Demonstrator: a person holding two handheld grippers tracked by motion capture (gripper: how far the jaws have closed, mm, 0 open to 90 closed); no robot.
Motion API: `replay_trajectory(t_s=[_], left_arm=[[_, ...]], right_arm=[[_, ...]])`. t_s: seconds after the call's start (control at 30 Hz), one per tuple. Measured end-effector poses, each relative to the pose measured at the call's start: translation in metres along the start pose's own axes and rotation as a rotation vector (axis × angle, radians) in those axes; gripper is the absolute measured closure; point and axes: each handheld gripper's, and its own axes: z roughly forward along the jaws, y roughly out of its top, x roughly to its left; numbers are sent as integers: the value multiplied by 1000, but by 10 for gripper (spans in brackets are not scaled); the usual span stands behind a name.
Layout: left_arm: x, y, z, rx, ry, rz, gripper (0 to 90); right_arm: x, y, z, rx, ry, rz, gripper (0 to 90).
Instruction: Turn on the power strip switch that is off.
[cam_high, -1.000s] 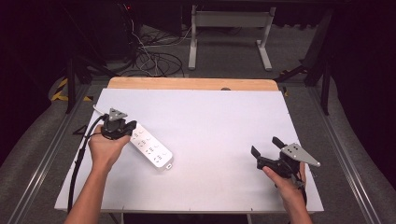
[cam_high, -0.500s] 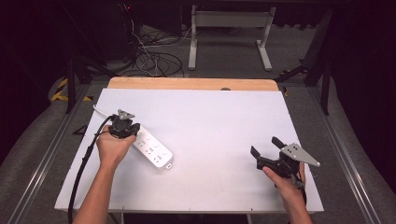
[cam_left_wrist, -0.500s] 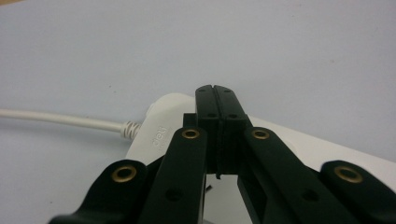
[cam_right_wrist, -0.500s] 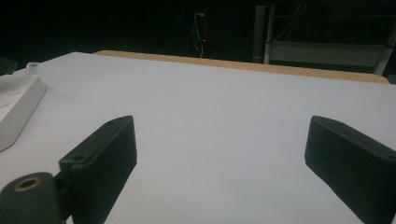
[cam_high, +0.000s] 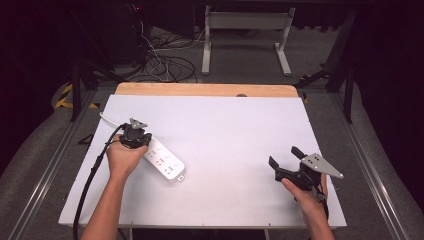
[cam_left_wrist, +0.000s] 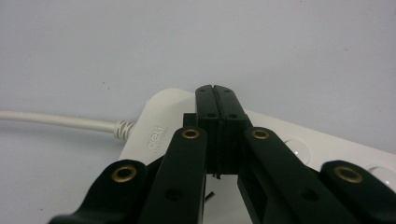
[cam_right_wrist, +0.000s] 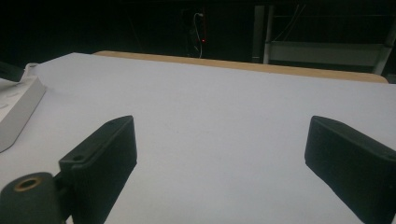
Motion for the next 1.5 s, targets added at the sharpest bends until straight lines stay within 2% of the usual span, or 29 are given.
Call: replay_trajectory(t_s=[0.07, 0.23, 0.37, 0.47, 0.6, 0.73, 0.77, 0.83, 0.87, 0.93, 0.97, 1.0, 1.07, 1.17, 1.23, 1.4, 1.5], left_arm=[[0, -1, 2, 12, 1, 0, 899], [-3, -1, 4, -6, -14, -4, 900], [-5, -1, 5, -1, 14, -14, 900], [-4, -1, 6, 1, 7, -18, 900], [-7, 1, 7, 10, 23, -10, 900], [-7, 1, 7, 13, 22, -26, 900], [-8, 2, 7, 23, 34, -17, 900], [-9, 3, 7, 32, 31, -14, 900], [-9, 3, 8, 35, 7, -23, 900], [-11, 4, 8, 37, 29, -8, 900], [-14, 5, 8, 42, 53, 14, 900], [-16, 6, 9, 45, 62, 7, 900], [-14, 7, 9, 53, 53, -5, 900], [-15, 6, 9, 56, 65, 1, 900], [-13, 6, 8, 63, 48, -17, 900], [-13, 5, 8, 61, 45, -21, 900], [-13, 4, 8, 58, 58, -11, 900]], right_arm=[[0, 0, 0, -1, 0, 2, 96], [2, 0, 0, -2, 1, -1, 96], [2, 0, 1, 1, -2, -1, 96], [3, 1, -1, -2, 0, -3, 96], [1, 1, -1, -5, -5, 1, 96], [1, 1, -1, -3, -7, 3, 96], [1, 1, -1, -5, -7, 3, 96], [2, 1, -1, -5, -5, 2, 96], [2, 1, -1, -5, -5, 2, 96], [4, 1, 0, 0, -4, 0, 96], [4, 1, 0, -1, -1, 0, 96], [4, 1, 0, 0, -3, 3, 96], [4, 1, 0, -2, -5, 6, 96], [4, 1, -1, -5, -5, 1, 96], [2, 1, -2, -7, -9, 3, 96], [0, 1, -5, -11, -22, 11, 96], [0, 2, -6, -20, -25, 15, 96]])
